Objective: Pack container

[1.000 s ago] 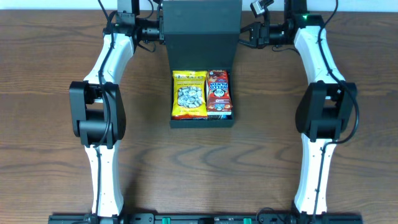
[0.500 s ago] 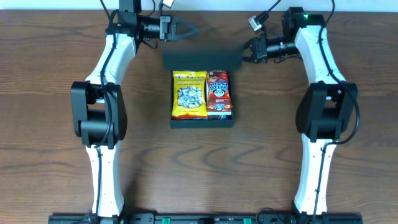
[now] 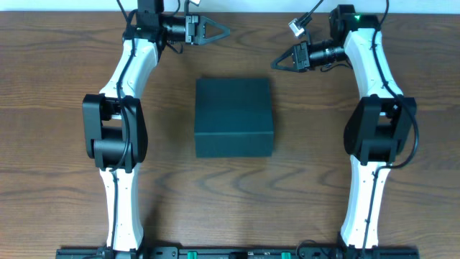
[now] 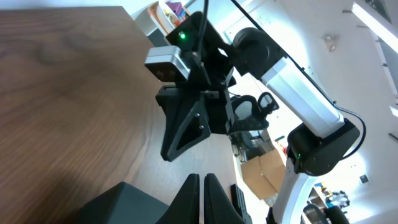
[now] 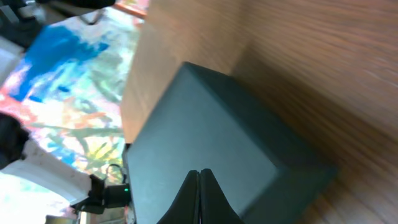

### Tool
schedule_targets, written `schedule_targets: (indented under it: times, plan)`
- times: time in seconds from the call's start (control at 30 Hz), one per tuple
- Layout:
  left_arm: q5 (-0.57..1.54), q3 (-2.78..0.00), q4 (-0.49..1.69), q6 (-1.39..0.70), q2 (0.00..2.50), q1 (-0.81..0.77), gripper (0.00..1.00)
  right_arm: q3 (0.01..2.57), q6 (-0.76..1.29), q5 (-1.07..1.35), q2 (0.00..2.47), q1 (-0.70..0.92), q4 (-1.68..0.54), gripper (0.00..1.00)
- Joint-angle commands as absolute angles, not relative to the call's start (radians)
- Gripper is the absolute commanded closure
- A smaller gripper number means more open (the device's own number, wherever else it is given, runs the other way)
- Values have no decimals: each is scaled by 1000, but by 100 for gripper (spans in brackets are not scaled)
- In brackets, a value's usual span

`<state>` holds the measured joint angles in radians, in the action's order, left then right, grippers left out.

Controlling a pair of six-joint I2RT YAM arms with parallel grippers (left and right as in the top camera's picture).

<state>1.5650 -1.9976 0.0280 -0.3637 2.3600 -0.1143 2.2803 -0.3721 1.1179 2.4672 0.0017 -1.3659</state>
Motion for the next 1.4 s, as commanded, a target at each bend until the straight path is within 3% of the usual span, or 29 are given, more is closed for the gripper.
schedule_targets:
  times: [0.0,0.03,0.07,0.17,0.53,0.57,0.63,0.67,0.77,0.9,1.03,1.17,1.37]
  plan:
    - [1582,-2012,22,-358,2326,-141,94,2359,-255,959,2425,-10,-1371,99]
    - [1582,-2012,23,-350,2326,-148,93,2398,-213,876,2425,-10,-1381,99]
    - [1580,-2012,22,-342,2326,-153,85,2428,-189,825,2425,-10,-1389,99]
    - [1572,-2012,18,-306,2326,-160,4,2533,-149,682,2425,-10,-1413,99]
    - [1473,-2012,-164,-404,2326,-224,6,2671,-200,582,2425,-18,-1428,99]
    - [1414,-2012,-164,-405,2326,-244,20,2671,-205,573,2425,-20,-1428,99]
    - [1272,-2012,-123,-406,2326,-273,59,2671,-226,571,2425,-27,-1428,99]
    - [1172,-2012,-68,-408,2326,-286,73,2671,-225,564,2425,-33,-1428,99]
    - [961,-2012,96,-427,2326,-302,94,2671,-225,545,2425,-54,-1431,99]
    - [910,-2012,286,-407,2326,-302,94,2671,-225,546,2411,-108,-1469,99]
    - [886,-2012,498,-255,2320,-315,94,2671,-225,466,2360,-152,-1507,98]
    - [781,-2012,735,-18,2259,-342,94,2671,-225,307,2234,-166,-1539,99]
    - [748,-2012,1011,294,2140,-360,94,2671,-208,289,2085,-147,-1619,99]
